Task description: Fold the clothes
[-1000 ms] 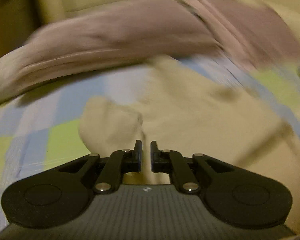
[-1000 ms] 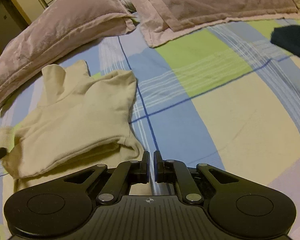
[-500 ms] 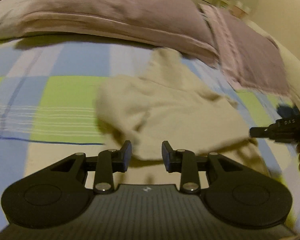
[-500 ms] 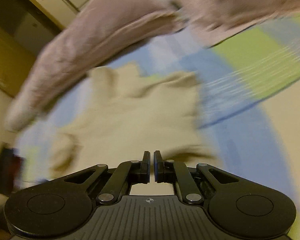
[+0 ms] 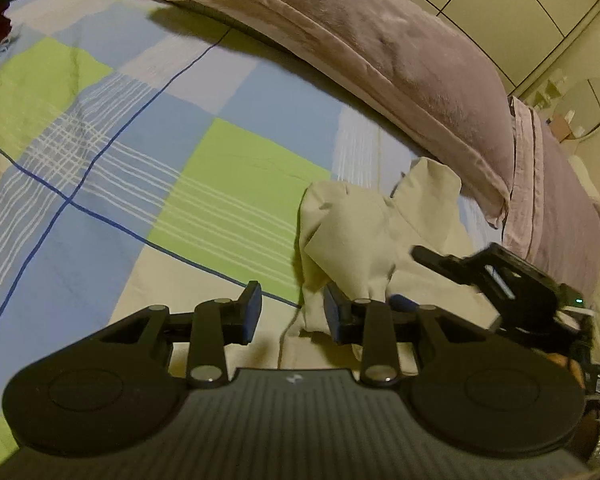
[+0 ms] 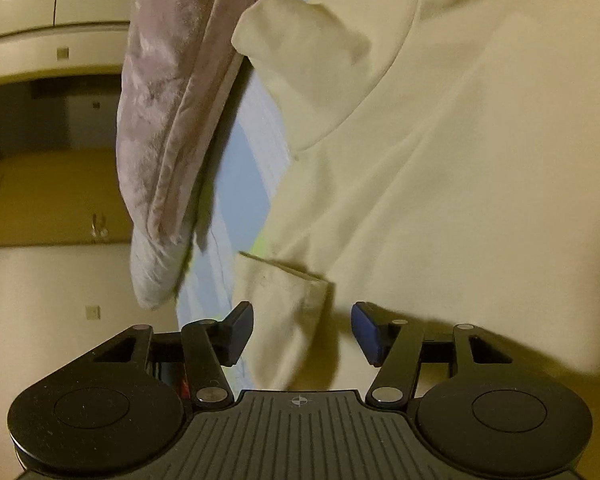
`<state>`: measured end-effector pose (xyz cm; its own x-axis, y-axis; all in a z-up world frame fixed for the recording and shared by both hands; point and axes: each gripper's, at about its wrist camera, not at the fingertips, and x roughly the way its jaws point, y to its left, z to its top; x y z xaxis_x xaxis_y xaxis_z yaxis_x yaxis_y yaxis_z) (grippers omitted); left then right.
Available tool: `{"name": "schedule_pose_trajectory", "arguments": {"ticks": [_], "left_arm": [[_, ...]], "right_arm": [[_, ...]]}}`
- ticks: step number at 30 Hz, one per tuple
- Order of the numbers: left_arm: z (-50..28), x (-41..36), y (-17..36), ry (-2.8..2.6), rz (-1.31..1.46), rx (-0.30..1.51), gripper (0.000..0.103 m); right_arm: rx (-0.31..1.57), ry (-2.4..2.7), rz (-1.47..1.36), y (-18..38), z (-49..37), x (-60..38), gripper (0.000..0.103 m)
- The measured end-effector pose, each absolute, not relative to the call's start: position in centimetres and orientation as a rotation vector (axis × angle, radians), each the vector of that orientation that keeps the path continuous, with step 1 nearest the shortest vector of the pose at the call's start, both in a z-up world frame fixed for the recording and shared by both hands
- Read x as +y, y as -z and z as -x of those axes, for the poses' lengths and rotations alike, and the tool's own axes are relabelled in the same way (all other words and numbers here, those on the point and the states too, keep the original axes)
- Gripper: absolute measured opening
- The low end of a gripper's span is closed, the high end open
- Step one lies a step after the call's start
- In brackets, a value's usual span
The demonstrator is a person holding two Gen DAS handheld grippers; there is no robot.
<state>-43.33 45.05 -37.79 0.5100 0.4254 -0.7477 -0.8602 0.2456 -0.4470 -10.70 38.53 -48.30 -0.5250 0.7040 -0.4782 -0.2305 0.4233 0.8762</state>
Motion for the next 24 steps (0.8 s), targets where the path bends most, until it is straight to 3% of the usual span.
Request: {"name": "schedule_pose_trajectory", "arguments": {"ticks": [2,3,4,5,10,16,20,23,24], "left_arm": [[43.6,45.3,38.1,-0.934,0.972,0.539,0.028],[43.7,45.4,38.3,-0.932,0.980,0.535,0.028],[43.9,45.5,38.4,-0.930,0.989,0.529,0.028],[44.0,45.6,38.5,-0.928,0.999,0.523,0.028],[43.7,45.8,38.6,-0.904,1.010,0.506,0.028],[40.8,45.6,38.8,-0.819,0.990,0.538,0.028],[38.6,44.8,38.2,-0.753,0.937,0.571,0.028],[36.3,44.0,37.6,-0.724,0.819,0.625,0.028],[35.5,43.8,37.5,-0.713,0.779,0.637,0.028]], "right_arm": [[1.743,-1.244,-0.407,48.8,11.4,39.1,0.046],[1.736,-1.249,-0.401,48.9,11.7,39.4,0.022],[1.721,-1.267,-0.393,48.7,12.1,39.6,0.008],[1.668,-1.303,-0.387,48.1,12.3,39.5,0.005],[1.200,-1.417,-0.226,42.0,13.4,35.1,0.005],[1.199,-1.246,0.099,42.7,14.6,31.9,0.005],[1.234,-1.210,0.117,43.2,13.5,30.9,0.007],[1.144,-1.228,0.132,41.5,13.0,30.4,0.026],[1.109,-1.241,0.141,41.1,13.0,30.5,0.027]]}}
